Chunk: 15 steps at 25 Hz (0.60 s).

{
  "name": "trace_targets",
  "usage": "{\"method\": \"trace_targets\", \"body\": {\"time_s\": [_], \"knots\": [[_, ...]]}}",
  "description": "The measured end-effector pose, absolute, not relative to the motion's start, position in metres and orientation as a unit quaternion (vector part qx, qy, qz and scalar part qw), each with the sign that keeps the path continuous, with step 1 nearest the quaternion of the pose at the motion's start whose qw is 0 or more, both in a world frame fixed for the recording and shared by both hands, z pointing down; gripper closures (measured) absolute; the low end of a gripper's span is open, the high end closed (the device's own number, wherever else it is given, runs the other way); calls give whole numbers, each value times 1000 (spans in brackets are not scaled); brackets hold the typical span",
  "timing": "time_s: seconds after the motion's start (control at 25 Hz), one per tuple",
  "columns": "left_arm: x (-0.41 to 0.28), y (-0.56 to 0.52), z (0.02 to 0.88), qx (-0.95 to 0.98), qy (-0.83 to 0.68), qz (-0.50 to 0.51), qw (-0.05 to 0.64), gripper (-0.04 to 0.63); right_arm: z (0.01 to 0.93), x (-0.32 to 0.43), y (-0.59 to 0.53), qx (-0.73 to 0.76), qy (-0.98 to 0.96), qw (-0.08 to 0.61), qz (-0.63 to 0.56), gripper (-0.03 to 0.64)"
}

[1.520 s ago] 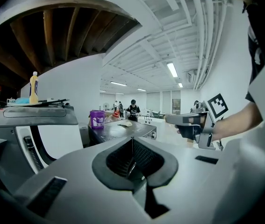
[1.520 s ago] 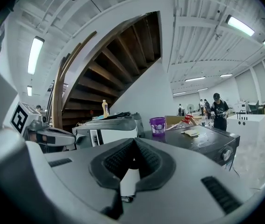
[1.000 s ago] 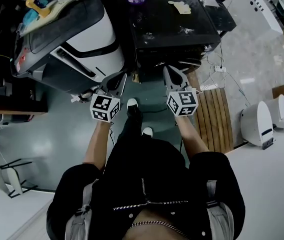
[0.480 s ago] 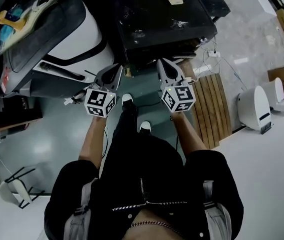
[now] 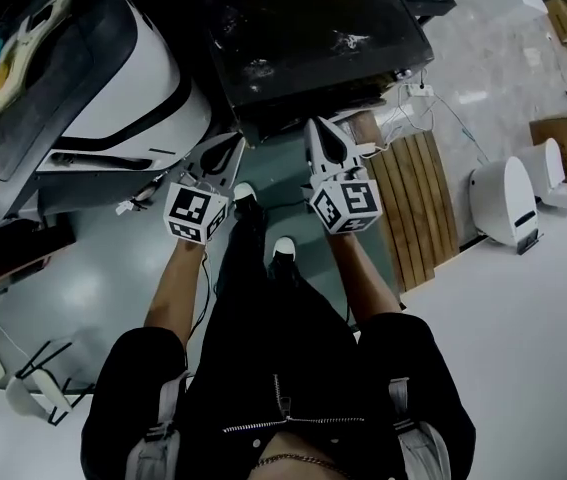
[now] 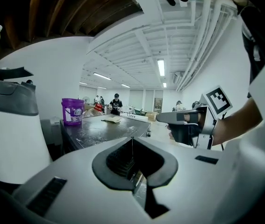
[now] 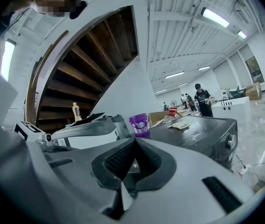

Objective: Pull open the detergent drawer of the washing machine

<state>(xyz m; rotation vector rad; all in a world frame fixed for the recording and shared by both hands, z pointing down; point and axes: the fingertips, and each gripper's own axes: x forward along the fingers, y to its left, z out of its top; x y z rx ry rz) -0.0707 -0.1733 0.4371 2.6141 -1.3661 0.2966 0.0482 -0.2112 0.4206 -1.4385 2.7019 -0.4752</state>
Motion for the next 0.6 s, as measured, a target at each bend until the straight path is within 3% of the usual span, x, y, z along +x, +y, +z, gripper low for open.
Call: {"method": "trace_targets", "body": {"time_s": [0.4, 0.6], "knots": [[-71, -191, 478, 882, -445, 108, 115, 574, 478, 53, -229, -497, 844, -11, -200, 621], [-66, -195, 489, 885, -436, 107, 124, 574, 506, 49, -226, -451, 851, 35, -266, 624]]}}
